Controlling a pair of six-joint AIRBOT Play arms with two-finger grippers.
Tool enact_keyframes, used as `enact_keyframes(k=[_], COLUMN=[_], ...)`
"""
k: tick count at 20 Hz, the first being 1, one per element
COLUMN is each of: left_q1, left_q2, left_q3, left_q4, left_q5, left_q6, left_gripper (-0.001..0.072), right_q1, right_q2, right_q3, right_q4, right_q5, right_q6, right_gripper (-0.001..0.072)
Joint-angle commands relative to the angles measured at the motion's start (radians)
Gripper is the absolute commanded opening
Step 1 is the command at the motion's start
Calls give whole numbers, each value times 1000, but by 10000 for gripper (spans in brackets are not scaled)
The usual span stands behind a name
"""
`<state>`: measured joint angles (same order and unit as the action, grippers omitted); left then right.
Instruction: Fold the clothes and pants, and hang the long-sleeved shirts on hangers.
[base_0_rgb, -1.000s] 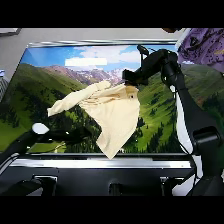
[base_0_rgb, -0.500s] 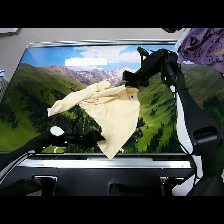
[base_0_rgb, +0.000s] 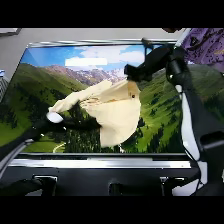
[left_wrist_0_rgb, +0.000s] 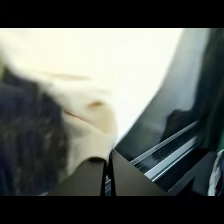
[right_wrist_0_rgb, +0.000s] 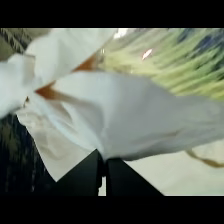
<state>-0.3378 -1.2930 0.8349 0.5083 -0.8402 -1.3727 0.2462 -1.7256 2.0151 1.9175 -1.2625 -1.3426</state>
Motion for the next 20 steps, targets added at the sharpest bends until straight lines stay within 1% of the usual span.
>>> enact_keyframes(k=[1, 3, 6, 7, 9, 12, 15, 17, 18, 20], left_q1=[194, 336, 536, 590, 682, 767, 800, 804, 804, 804], left_q2=[148, 227, 304, 328, 394, 518, 609, 629, 626, 592], left_q3=[268, 494, 792, 862, 955, 969, 969, 969, 968, 946], left_q4=[271, 339, 349, 349, 349, 352, 436, 490, 491, 486], left_q5=[-126, -198, -301, -333, -376, -377, -375, -375, -375, -376], left_q6=[-126, -138, -139, -139, -139, -140, -217, -261, -262, -263], left_gripper=[12, 13, 14, 14, 14, 14, 15, 15, 15, 15], right_q1=[-1, 0, 0, 0, 0, 0, 0, 0, 0, 0], right_q2=[156, 279, 463, 529, 651, 821, 913, 911, 891, 807], right_q3=[1, 1, 1, 1, 1, 1, 1, 1, 1, 1], right_q4=[-259, -392, -526, -550, -552, -538, -542, -554, -565, -602], right_q5=[156, 184, 157, 140, 119, 93, 77, 102, 123, 177], right_q6=[102, 126, 155, 163, 163, 188, 195, 223, 225, 266], right_gripper=[25, 25, 25, 25, 25, 25, 25, 25, 25, 25])
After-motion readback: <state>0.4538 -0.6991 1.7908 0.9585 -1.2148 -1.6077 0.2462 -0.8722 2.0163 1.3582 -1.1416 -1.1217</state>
